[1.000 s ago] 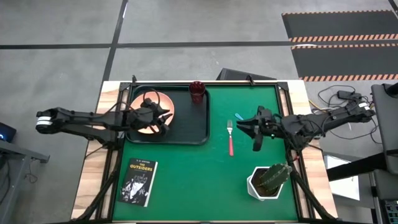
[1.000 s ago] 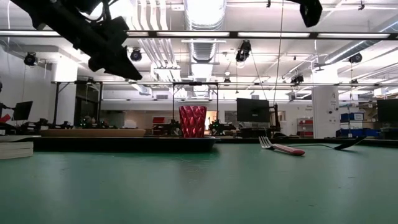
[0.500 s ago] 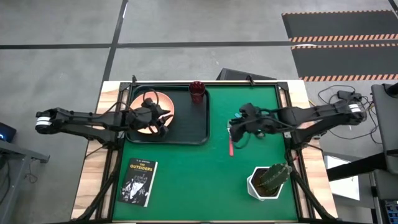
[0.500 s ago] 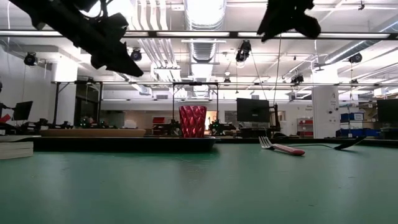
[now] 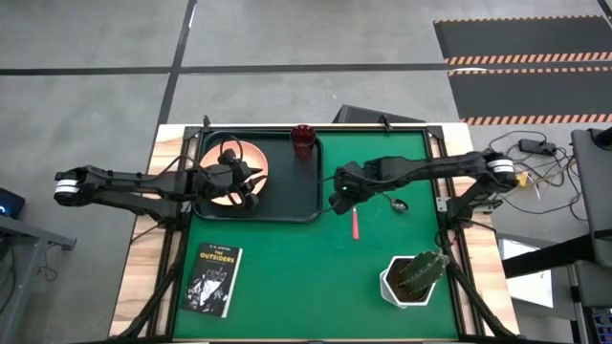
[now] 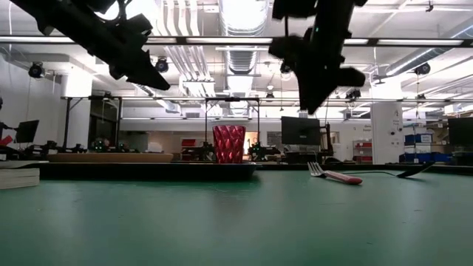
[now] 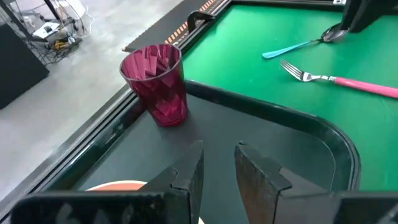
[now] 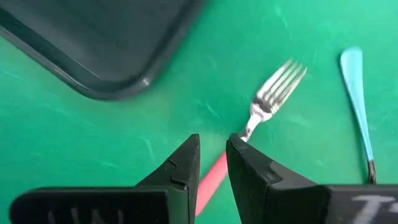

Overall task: Pick and place plate/cup/fork/spoon on tray
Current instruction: Put the pink fork on the right of the black serving tray

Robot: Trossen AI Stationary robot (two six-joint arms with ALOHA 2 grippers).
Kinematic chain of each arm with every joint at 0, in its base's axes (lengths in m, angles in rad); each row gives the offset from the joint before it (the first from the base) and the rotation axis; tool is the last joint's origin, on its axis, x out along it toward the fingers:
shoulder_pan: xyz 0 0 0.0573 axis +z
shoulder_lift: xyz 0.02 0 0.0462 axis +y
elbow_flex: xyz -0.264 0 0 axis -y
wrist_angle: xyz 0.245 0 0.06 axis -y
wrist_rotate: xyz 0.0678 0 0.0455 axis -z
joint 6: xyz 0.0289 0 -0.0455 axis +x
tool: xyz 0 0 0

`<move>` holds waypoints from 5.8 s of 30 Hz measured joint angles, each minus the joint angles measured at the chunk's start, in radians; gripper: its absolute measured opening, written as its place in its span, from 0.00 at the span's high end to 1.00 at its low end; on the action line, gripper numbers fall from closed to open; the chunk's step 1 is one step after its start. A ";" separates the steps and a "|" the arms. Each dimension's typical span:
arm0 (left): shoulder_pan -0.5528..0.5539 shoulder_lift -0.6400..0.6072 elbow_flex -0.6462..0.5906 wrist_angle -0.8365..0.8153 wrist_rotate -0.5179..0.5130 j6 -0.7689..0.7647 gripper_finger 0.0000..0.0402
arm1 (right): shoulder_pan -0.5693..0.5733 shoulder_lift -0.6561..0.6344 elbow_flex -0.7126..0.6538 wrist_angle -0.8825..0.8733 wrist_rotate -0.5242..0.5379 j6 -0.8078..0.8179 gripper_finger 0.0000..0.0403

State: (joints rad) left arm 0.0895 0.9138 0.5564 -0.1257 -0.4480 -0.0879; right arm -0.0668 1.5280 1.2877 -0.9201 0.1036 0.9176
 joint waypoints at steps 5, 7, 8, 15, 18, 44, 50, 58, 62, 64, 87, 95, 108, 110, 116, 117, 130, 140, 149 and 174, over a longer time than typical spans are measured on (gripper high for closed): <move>0.000 -0.001 0.000 -0.008 0.024 0.000 0.82 | -0.004 0.090 0.000 -0.038 -0.038 0.015 0.83; 0.000 -0.001 0.000 -0.017 0.029 0.000 0.82 | -0.004 0.118 0.000 -0.055 -0.045 0.028 0.83; 0.000 -0.001 0.000 -0.020 0.029 0.000 0.82 | -0.004 0.129 0.000 -0.060 -0.045 0.033 0.83; 0.000 -0.004 0.000 -0.020 0.029 0.000 0.82 | -0.003 0.196 0.000 -0.070 -0.044 0.075 0.81; 0.000 -0.004 0.000 -0.020 0.029 0.000 0.82 | -0.002 0.215 0.000 -0.069 -0.039 0.092 0.76; -0.001 -0.014 0.000 -0.026 0.029 0.017 0.82 | 0.030 0.303 -0.006 -0.026 0.036 0.164 0.70; -0.001 -0.014 0.000 -0.026 0.029 0.017 0.82 | 0.030 0.306 -0.025 0.018 0.047 0.190 0.79; -0.001 -0.014 0.000 -0.027 0.029 0.016 0.82 | 0.030 0.305 -0.052 0.061 0.061 0.190 0.86; -0.001 -0.013 0.000 -0.027 0.030 0.016 0.82 | 0.030 0.304 -0.053 0.065 0.062 0.190 0.89; -0.001 -0.013 0.000 -0.027 0.029 0.016 0.82 | 0.030 0.301 -0.053 0.066 0.061 0.190 0.91; -0.001 -0.013 0.000 -0.040 0.043 -0.012 0.82 | 0.115 0.125 -0.033 0.112 0.306 0.112 0.94; -0.001 -0.013 0.000 -0.003 0.201 -0.014 0.82 | 0.191 0.112 -0.035 0.418 0.547 -0.102 0.94; -0.038 -0.013 -0.001 0.081 0.383 -0.030 0.82 | 0.228 0.207 -0.055 1.040 0.752 -0.628 0.94; -0.047 -0.013 -0.004 0.125 0.382 -0.037 0.82 | 0.232 0.221 -0.055 1.088 0.763 -0.661 0.94; -0.053 -0.013 -0.044 0.273 0.382 -0.083 0.82 | 0.260 0.268 -0.056 1.163 0.814 -0.742 0.94; -0.053 -0.013 -0.056 0.299 0.382 -0.084 0.82 | 0.267 0.273 -0.056 1.166 0.829 -0.755 0.94; -0.052 0.053 -0.253 0.891 0.381 0.051 0.58 | 0.334 0.335 -0.055 1.229 1.034 -0.912 0.94; -0.052 0.278 -0.286 1.220 0.380 0.072 0.56 | 0.333 0.343 -0.054 1.344 1.005 -0.983 0.94; -0.052 0.455 -0.259 1.426 0.378 0.024 0.56 | 0.333 0.343 -0.038 1.375 0.985 -1.045 0.94; -0.065 0.592 -0.172 1.576 0.183 -0.036 1.00 | 0.323 0.341 -0.030 1.368 0.993 -1.027 0.93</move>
State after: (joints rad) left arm 0.0242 1.5063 0.3847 1.4505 -0.2651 -0.1242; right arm 0.2564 1.8694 1.2575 0.4477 1.0962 -0.1092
